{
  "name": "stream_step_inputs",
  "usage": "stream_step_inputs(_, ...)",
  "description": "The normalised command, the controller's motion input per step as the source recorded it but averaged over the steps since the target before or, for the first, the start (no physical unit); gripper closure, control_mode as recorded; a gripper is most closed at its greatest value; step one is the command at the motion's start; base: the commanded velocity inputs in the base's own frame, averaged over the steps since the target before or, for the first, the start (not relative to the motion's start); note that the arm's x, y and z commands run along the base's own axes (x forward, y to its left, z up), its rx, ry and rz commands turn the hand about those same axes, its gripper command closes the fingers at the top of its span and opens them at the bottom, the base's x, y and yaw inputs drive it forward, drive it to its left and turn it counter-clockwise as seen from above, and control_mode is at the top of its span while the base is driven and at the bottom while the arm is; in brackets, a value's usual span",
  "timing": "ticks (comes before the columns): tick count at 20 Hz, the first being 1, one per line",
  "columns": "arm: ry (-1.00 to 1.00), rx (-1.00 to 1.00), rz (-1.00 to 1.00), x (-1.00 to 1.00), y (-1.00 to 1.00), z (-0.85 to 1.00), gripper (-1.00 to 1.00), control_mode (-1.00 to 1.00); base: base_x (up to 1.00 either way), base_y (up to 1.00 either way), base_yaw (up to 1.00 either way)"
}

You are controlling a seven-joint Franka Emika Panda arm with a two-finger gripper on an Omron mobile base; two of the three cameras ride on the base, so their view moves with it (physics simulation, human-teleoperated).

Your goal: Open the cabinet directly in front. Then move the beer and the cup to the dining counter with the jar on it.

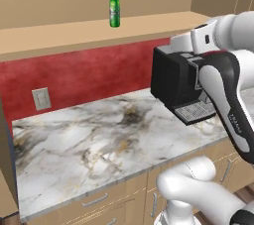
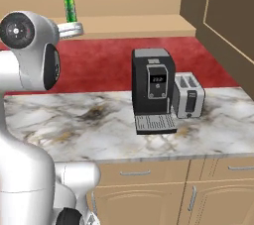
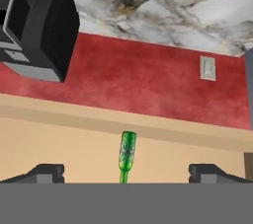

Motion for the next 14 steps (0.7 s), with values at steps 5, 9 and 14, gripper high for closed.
stream_step_inputs(5, 0.08, 0.00, -0.04, 0.00, 0.03, 0.29, -1.00, -1.00, 0.00, 0.00, 0.00)
stream_step_inputs(9, 0.01, 0.00, -0.01, 0.00, 0.08, 0.12, -1.00, -1.00, 0.00, 0.00, 0.00)
stream_step_inputs(14, -0.01, 0.00, 0.00, 0.00, 0.09, 0.00, -1.00, -1.00, 0.00, 0.00, 0.00)
